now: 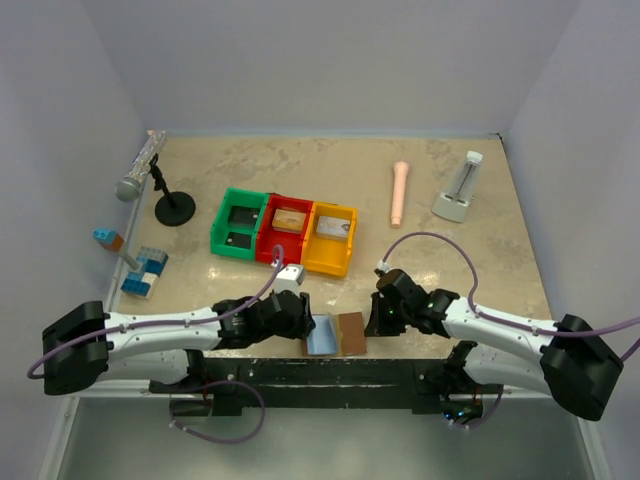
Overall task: Take the credit cards out of the card holder
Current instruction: Remove the credit card from the card holder.
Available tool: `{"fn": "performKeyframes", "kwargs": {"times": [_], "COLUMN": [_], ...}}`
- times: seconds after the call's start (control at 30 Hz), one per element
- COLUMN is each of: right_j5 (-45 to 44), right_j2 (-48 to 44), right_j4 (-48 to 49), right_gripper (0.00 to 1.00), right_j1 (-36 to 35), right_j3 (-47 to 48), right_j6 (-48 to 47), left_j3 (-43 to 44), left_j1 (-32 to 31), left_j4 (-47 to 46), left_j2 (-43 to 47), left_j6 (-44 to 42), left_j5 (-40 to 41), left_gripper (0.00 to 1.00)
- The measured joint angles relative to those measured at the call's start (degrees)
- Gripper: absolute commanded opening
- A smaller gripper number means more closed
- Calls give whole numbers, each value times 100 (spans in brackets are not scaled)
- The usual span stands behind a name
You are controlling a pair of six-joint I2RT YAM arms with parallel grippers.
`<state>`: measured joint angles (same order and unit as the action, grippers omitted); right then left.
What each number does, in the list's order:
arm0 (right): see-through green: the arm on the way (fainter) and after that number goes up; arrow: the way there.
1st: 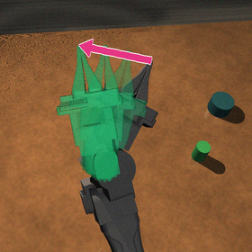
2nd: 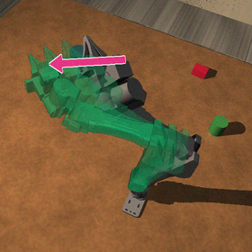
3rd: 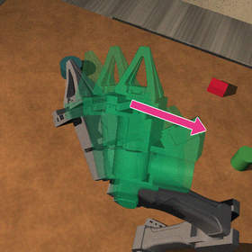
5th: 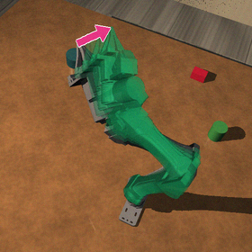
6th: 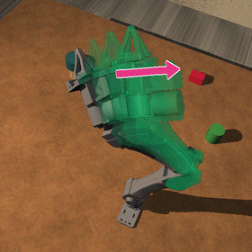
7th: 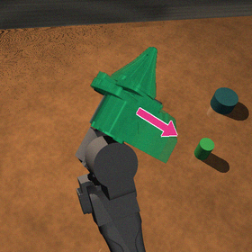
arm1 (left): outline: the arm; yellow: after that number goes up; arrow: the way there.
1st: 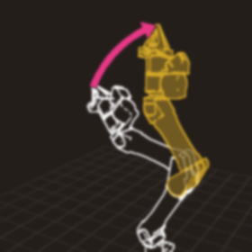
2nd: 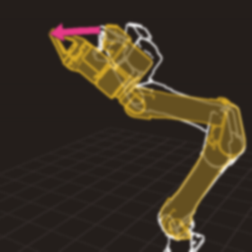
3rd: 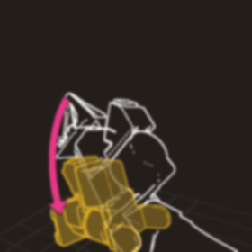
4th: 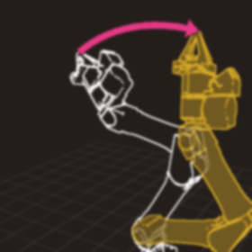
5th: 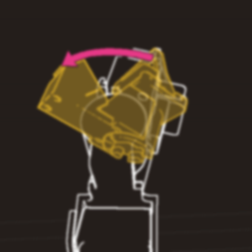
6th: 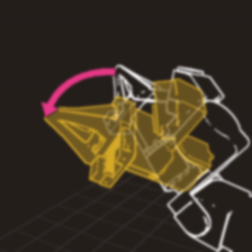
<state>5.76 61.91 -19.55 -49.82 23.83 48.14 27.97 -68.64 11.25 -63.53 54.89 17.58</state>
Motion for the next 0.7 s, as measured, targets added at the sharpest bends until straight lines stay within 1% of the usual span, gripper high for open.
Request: {"fn": "performKeyframes", "kwargs": {"times": [0.37,0.43,0.6,0.7], "right_j5": [17,20,22,24], "right_j2": [59,57,31,22], "right_j4": [72,79,98,109], "right_gripper": [0,0,0,0], "right_j1": [7,7,7,7], "right_j3": [-48,-50,-55,-61], "right_j6": [2,2,0,0], "left_j3": [111,129,140,227], "left_j1": [0,0,0,0], "left_j4": [70,98,166,162], "left_j2": [-76,26,634,730], "left_j6": [-70,-68,-68,-81], "left_j5": [-22,-2,125,118], "left_gripper": [47,47,47,47]}}
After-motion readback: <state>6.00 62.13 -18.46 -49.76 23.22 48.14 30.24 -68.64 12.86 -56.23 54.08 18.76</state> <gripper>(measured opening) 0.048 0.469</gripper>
